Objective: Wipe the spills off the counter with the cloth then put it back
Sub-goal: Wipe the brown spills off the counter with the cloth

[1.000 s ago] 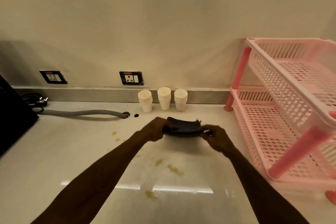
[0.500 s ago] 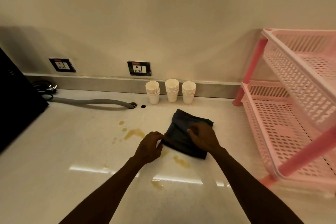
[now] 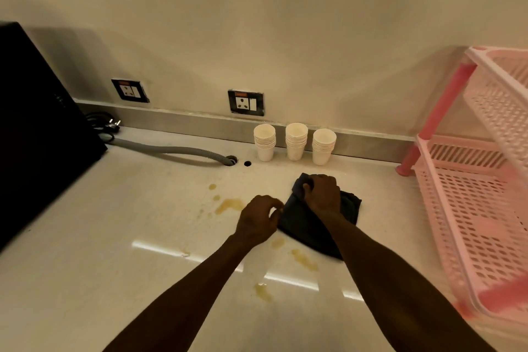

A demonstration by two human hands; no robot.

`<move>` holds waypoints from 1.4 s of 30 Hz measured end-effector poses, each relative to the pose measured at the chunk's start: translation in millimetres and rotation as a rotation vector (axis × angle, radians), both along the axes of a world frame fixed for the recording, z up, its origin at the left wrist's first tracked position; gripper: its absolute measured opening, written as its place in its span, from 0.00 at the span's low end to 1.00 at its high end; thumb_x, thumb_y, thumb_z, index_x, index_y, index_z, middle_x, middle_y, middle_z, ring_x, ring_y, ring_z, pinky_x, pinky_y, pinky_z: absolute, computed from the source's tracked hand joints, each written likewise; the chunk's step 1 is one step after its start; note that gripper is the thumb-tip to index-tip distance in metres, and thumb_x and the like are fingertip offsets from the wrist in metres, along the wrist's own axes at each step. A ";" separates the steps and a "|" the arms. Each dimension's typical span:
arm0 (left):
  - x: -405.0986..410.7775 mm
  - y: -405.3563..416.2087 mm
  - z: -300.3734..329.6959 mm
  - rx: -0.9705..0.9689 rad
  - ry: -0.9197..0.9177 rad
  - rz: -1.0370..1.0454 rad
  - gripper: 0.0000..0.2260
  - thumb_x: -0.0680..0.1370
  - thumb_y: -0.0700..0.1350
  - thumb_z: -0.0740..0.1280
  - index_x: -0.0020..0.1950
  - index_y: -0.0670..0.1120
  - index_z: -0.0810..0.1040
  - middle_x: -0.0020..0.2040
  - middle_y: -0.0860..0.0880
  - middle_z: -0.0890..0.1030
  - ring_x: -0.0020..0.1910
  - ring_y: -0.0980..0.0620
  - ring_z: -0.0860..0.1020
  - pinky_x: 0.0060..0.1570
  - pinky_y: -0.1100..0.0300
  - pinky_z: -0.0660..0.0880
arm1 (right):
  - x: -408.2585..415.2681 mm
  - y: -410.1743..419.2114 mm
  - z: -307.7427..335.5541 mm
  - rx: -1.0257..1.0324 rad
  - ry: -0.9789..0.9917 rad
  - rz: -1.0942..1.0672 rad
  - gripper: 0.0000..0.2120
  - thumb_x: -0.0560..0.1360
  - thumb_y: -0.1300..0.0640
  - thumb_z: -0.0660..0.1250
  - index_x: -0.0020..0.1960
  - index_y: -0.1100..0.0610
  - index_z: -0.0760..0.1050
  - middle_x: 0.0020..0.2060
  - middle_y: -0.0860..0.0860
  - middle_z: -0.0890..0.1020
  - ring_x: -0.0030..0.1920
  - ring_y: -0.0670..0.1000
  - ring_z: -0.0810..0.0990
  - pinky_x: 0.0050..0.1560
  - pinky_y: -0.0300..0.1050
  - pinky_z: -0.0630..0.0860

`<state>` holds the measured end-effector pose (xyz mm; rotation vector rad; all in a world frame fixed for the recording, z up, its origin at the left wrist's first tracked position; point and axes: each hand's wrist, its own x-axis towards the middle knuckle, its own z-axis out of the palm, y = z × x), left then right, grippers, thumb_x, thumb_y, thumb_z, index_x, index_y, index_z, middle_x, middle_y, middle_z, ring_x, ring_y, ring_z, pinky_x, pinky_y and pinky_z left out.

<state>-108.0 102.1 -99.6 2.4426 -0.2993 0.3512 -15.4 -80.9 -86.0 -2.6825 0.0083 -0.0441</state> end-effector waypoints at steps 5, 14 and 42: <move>41.2 -24.0 11.8 0.304 0.222 -0.075 0.12 0.81 0.45 0.62 0.59 0.42 0.81 0.56 0.41 0.81 0.58 0.40 0.76 0.57 0.46 0.74 | 20.9 4.7 0.9 -0.080 0.063 -0.001 0.18 0.80 0.46 0.64 0.63 0.56 0.79 0.59 0.56 0.82 0.62 0.58 0.75 0.62 0.52 0.73; 59.9 -28.6 -11.5 0.468 0.338 -0.086 0.12 0.80 0.46 0.64 0.56 0.40 0.80 0.56 0.41 0.80 0.60 0.41 0.73 0.56 0.49 0.73 | 57.4 -7.5 -0.9 0.175 0.106 -0.221 0.12 0.78 0.51 0.69 0.58 0.56 0.81 0.57 0.55 0.82 0.60 0.56 0.76 0.64 0.52 0.74; -78.4 177.3 -58.6 0.129 0.111 0.524 0.21 0.82 0.53 0.57 0.66 0.43 0.80 0.66 0.41 0.79 0.71 0.40 0.71 0.69 0.42 0.71 | -67.6 18.2 -66.3 -0.183 0.095 0.238 0.35 0.82 0.38 0.49 0.81 0.57 0.47 0.81 0.55 0.50 0.81 0.54 0.45 0.80 0.56 0.42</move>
